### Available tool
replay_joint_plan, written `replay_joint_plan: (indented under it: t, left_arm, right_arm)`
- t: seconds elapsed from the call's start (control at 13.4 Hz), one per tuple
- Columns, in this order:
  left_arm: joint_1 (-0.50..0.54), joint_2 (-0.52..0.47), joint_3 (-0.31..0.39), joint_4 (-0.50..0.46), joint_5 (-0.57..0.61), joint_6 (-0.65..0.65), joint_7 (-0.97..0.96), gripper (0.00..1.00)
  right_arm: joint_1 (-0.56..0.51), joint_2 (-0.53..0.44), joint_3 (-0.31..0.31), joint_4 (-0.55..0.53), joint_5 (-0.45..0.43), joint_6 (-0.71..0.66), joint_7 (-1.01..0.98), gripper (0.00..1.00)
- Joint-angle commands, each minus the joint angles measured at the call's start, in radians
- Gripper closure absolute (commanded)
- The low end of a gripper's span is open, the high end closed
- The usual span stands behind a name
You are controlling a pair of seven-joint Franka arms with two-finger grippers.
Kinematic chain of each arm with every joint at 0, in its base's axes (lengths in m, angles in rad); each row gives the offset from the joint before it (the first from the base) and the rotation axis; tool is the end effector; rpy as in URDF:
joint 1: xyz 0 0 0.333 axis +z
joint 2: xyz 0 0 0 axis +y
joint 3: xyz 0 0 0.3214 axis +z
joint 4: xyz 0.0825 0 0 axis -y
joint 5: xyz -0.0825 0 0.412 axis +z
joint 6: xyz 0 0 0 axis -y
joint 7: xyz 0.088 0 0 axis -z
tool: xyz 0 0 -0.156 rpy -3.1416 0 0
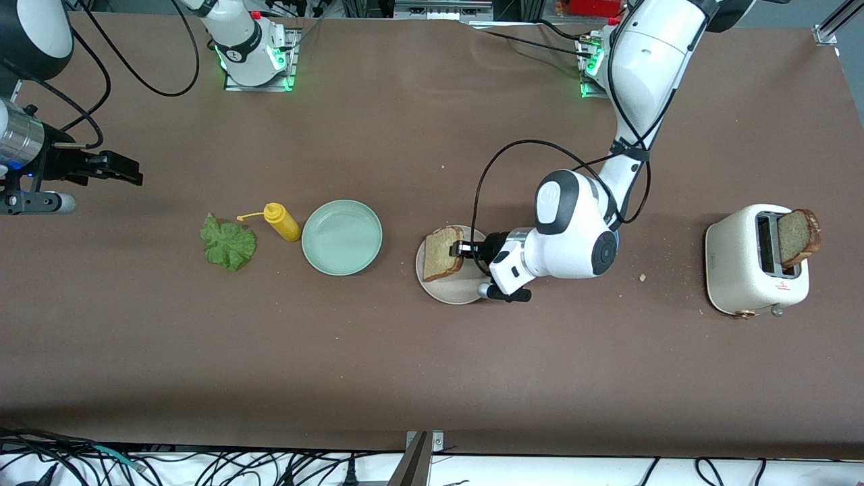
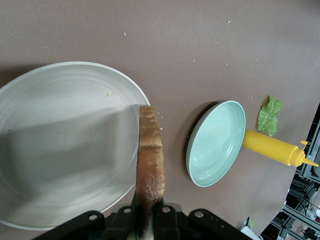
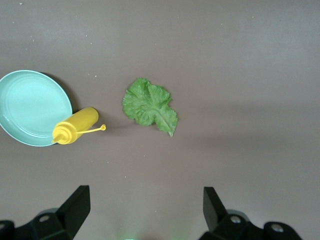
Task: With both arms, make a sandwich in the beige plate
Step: 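Carry the bread slice with the left gripper to the beige plate, then lower the bread onto the beige plate and open the left gripper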
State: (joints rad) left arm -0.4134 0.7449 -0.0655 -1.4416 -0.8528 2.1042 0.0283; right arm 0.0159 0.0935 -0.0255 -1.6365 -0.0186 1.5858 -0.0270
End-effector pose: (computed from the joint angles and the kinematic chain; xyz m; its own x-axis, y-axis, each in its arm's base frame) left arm 0.6437 -0.4018 0.2090 0.9712 -0.0870 -0.2217 0.0808 -0.7553 0.6504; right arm 0.5966 -0.0082 0.4945 0.9894 0.0175 -0.1442 0.0202 -0.9997 0.0169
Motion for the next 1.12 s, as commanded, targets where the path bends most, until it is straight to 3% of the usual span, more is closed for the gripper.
replay_joint_plan:
  t: [0.0, 0.15, 0.22, 0.3, 0.37, 0.45, 0.52, 1.04]
  left_arm:
    - [-0.013, 0.008, 0.015, 0.003, -0.028, 0.007, 0.004, 1.0]
    - [-0.016, 0.017, 0.015, -0.002, -0.025, 0.008, 0.004, 0.95]
    - [-0.019, 0.017, 0.015, -0.009, -0.025, 0.007, 0.005, 0.89]
    - [-0.018, 0.017, 0.015, -0.013, -0.025, 0.007, 0.005, 0.77]
    - [-0.018, 0.024, 0.015, -0.013, -0.025, 0.008, 0.005, 0.58]
    - [-0.018, 0.028, 0.015, -0.013, -0.023, 0.007, 0.005, 0.2]
    - [-0.016, 0.03, 0.015, -0.013, -0.022, 0.007, 0.005, 0.0]
    - [-0.002, 0.027, 0.023, -0.046, 0.01, 0.002, 0.005, 0.0]
  right_arm:
    - [0.006, 0.002, -0.002, 0.011, -0.021, 0.022, -0.013, 0.0]
    - [0.006, -0.003, -0.002, 0.0, -0.02, 0.022, -0.014, 0.0]
    - [0.006, -0.003, -0.004, -0.003, -0.02, 0.022, -0.019, 0.0]
    - [0.006, -0.003, -0.004, -0.003, -0.02, 0.023, -0.033, 0.0]
    - [0.006, -0.003, -0.004, -0.003, -0.018, 0.022, -0.034, 0.0]
    - [0.006, -0.003, -0.004, -0.003, -0.02, 0.022, -0.034, 0.0]
    - [0.006, -0.003, -0.004, -0.002, -0.02, 0.022, -0.034, 0.0]
    - [0.006, -0.001, -0.005, -0.003, -0.015, 0.014, -0.04, 0.0]
